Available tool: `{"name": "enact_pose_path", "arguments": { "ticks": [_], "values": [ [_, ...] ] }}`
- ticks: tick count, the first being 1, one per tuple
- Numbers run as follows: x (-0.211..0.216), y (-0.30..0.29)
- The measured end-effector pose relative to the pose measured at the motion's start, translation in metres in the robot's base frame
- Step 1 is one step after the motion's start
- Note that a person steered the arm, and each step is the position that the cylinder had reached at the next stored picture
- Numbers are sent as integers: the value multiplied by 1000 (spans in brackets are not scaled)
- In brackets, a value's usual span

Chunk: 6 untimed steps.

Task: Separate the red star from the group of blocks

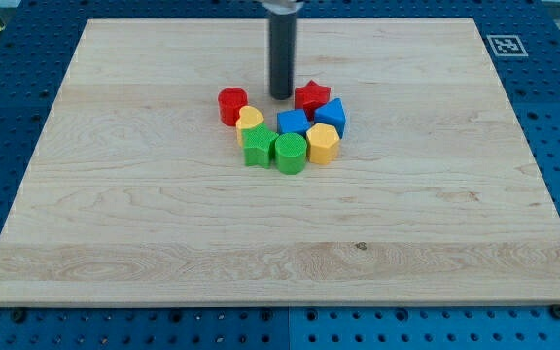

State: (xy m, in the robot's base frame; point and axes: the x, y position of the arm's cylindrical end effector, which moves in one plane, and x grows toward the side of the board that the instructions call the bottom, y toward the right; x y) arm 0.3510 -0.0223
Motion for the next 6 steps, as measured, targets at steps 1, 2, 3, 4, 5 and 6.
{"name": "enact_pose_path", "arguments": {
  "ticks": [1, 2, 3, 4, 5, 6],
  "values": [
    [15, -6],
    [22, 19],
    [21, 67],
    [18, 95],
    [10, 133],
    [26, 161]
  ]
}}
